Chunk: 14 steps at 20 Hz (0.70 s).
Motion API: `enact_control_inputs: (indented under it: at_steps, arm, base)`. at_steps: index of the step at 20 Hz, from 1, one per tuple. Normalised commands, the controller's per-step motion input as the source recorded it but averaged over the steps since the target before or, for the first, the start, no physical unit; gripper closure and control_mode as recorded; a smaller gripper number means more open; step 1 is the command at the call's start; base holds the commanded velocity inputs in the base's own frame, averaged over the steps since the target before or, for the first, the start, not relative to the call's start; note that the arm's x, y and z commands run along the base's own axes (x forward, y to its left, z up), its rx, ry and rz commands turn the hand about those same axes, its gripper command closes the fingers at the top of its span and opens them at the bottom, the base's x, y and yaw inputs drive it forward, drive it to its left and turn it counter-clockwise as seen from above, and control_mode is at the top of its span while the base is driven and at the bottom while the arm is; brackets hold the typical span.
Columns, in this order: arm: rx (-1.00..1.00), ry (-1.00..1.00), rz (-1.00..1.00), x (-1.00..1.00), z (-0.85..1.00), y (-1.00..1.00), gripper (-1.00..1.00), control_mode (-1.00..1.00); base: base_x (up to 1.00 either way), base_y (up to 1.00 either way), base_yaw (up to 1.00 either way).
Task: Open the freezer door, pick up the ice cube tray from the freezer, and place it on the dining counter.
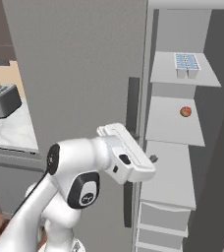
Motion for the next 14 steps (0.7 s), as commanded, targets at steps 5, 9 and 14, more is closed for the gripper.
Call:
enact_control_inputs:
  at_steps: [5, 9, 14]
  arm:
    - [-0.02, 0.24, 0.41, -0.25, 0.34, 1.00, -1.00, -1.00]
    - [0.00, 0.27, 0.40, -0.16, 0.44, 1.00, -1.00, -1.00]
    - [0.00, 0.28, 0.35, -0.08, 0.48, 1.00, -1.00, -1.00]
  base:
    - [0.00, 0.00, 0.00]
    - [0.00, 0.00, 0.00]
    - [0.00, 0.00, 0.00]
